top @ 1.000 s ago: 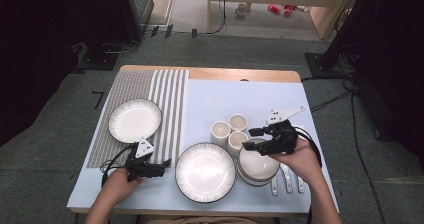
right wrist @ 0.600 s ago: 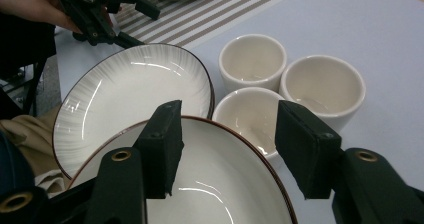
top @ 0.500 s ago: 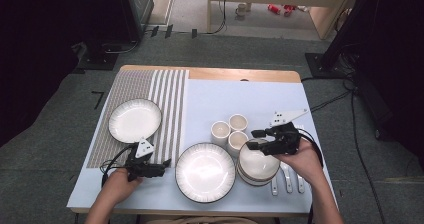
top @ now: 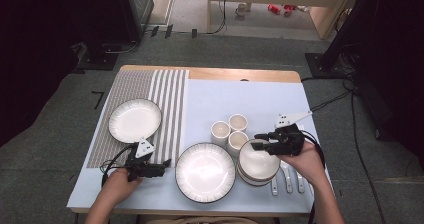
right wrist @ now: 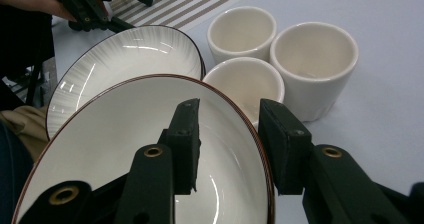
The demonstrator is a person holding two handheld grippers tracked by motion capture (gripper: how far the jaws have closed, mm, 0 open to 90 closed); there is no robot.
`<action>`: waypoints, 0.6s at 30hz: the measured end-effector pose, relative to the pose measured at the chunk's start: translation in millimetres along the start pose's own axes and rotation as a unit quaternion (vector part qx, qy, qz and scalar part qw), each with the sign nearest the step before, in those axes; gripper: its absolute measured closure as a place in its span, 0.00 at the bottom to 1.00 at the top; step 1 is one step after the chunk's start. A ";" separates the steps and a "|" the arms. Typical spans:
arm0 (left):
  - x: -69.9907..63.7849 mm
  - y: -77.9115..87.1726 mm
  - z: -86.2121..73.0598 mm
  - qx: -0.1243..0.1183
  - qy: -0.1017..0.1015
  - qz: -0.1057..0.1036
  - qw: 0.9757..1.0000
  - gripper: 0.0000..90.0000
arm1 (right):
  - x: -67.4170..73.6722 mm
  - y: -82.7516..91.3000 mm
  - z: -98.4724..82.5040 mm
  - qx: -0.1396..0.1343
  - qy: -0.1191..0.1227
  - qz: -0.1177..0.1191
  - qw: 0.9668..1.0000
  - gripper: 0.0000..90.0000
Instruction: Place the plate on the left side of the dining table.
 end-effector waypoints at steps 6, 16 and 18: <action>0.1 0.1 -0.1 0.001 -0.001 0.000 1.000 0.16 | -3.9 0.2 -4.1 0.007 0.002 0.008 1.000 0.69; 0.2 0.1 -0.1 0.001 -0.001 0.000 1.000 0.16 | -9.7 3.5 -10.5 0.010 -0.004 0.010 1.000 0.75; 0.2 0.1 -0.1 0.001 -0.001 0.000 1.000 0.16 | -11.3 2.5 -13.0 0.013 -0.006 0.012 1.000 0.76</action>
Point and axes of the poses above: each handheld gripper's, and its own axes: y roughly backward along the jaws, z roughly out of its top, x roughly to its left, the point moved 4 cm from there along -y, roughly forward along the jaws, and after that the axes turned 8 degrees about -y, right-handed, at the moved point
